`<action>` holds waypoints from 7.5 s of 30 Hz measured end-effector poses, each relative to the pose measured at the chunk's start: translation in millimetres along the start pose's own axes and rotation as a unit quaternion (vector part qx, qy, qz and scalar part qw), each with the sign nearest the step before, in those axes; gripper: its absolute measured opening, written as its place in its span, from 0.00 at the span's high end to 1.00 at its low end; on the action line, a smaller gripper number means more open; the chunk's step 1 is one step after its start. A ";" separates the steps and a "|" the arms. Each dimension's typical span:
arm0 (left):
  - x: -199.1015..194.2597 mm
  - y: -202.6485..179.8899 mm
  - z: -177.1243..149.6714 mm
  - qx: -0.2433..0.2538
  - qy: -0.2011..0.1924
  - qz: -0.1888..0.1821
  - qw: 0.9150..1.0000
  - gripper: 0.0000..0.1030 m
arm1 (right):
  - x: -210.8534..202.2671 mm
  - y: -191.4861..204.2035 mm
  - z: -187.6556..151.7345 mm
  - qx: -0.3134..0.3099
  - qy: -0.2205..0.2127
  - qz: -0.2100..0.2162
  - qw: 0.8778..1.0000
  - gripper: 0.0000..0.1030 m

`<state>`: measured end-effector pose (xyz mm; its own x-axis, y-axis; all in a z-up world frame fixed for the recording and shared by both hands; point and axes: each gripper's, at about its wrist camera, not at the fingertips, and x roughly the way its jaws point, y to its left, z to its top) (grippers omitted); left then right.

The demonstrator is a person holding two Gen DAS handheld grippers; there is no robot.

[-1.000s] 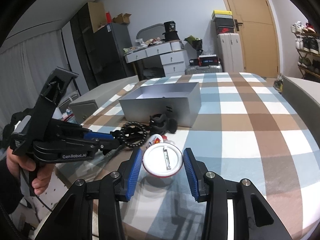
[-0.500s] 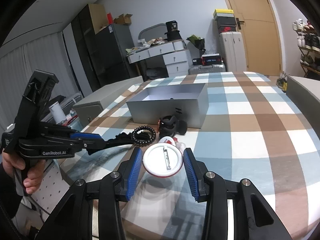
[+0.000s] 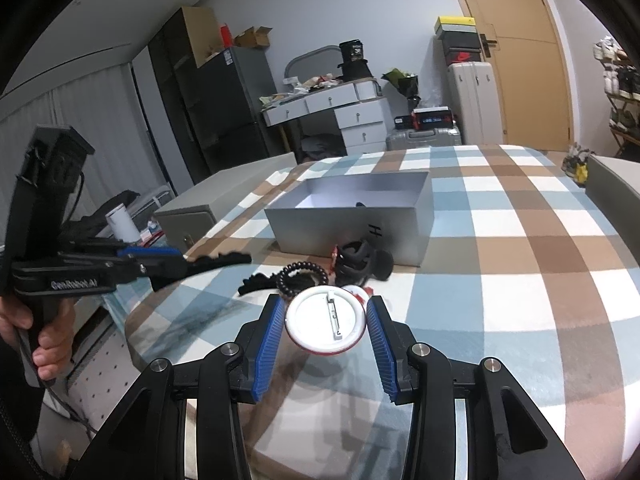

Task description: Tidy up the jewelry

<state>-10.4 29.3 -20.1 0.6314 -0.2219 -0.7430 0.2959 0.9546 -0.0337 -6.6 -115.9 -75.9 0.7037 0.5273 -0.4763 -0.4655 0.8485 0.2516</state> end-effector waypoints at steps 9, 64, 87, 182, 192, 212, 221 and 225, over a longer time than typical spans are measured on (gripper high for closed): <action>-2.2 6.1 32.0 -0.014 -0.039 -0.019 0.999 0.89 | 5.0 -1.5 29.8 0.005 -0.022 0.015 1.000 0.60; 93.0 23.8 93.8 -0.045 0.001 -0.072 0.996 0.62 | 125.9 -66.7 111.3 0.075 0.075 0.026 0.994 0.58; 44.6 16.0 70.5 -0.071 -0.060 0.020 0.995 0.31 | 24.1 -35.2 91.2 0.026 -0.021 0.010 0.999 0.29; 60.8 27.2 11.0 -0.057 0.000 -0.061 0.997 0.02 | 40.2 -24.2 5.0 0.017 0.066 -0.070 0.995 0.80; 111.3 4.8 22.7 0.027 0.108 -0.074 0.991 0.43 | 33.4 -27.3 3.2 0.017 0.057 -0.060 0.996 0.80; 95.7 -6.7 23.5 0.083 0.096 -0.035 0.991 0.89 | 35.7 -25.1 2.7 0.023 0.061 -0.050 0.997 0.80; 99.6 14.6 18.9 0.049 0.101 -0.031 0.993 0.90 | 34.7 -19.0 3.0 0.017 0.063 -0.050 0.997 0.80; 100.2 17.6 19.7 0.051 0.105 -0.035 0.993 0.94 | 36.6 -18.2 2.6 0.019 0.068 -0.050 0.996 0.80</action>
<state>72.1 20.0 -82.0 0.4461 -0.2312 -0.8646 0.4114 0.9109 -0.0314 29.1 -111.9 -95.7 0.6649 0.4320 -0.6094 -0.3748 0.8986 0.2281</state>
